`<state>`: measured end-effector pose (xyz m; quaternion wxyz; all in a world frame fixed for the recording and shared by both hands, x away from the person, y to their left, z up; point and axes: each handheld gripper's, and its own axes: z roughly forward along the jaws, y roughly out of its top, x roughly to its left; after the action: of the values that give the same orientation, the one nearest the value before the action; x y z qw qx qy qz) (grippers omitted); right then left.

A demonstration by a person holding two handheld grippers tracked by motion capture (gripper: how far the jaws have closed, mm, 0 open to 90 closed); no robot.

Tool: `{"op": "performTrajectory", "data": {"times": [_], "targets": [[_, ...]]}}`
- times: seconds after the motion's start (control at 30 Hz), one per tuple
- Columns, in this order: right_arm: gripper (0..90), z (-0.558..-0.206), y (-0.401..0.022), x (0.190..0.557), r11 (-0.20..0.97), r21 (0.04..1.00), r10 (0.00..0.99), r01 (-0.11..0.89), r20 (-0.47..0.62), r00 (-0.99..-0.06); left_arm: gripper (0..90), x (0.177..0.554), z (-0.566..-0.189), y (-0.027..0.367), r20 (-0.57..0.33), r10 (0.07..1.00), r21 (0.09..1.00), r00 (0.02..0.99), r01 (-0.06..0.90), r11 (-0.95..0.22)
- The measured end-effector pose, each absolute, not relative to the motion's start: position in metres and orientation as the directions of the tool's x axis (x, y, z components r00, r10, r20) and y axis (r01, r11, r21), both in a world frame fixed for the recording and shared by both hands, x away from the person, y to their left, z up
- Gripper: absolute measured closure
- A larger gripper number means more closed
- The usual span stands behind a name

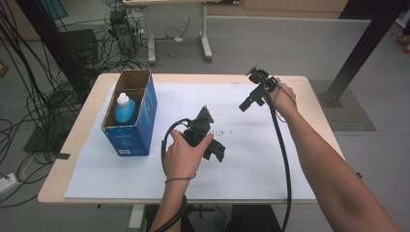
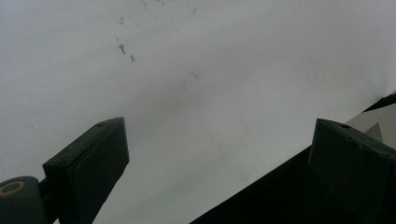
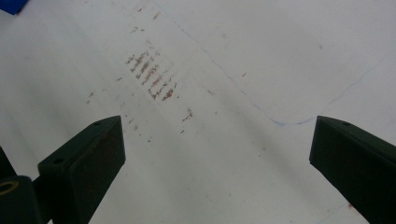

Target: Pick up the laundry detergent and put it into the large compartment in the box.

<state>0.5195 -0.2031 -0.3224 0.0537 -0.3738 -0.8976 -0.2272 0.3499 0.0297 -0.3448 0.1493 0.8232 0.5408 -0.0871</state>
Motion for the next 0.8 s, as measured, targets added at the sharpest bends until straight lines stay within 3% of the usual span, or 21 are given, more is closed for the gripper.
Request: {"op": "performTrajectory", "data": {"times": [0.8], "targets": [[3.2,-0.3250,-0.2052,0.5174,0.613,0.366,0.648,0.701,0.274,-0.710,5.2,0.3461,-0.3499,0.0274,-0.321,0.862,0.142,0.393,0.919,-0.367]]}}
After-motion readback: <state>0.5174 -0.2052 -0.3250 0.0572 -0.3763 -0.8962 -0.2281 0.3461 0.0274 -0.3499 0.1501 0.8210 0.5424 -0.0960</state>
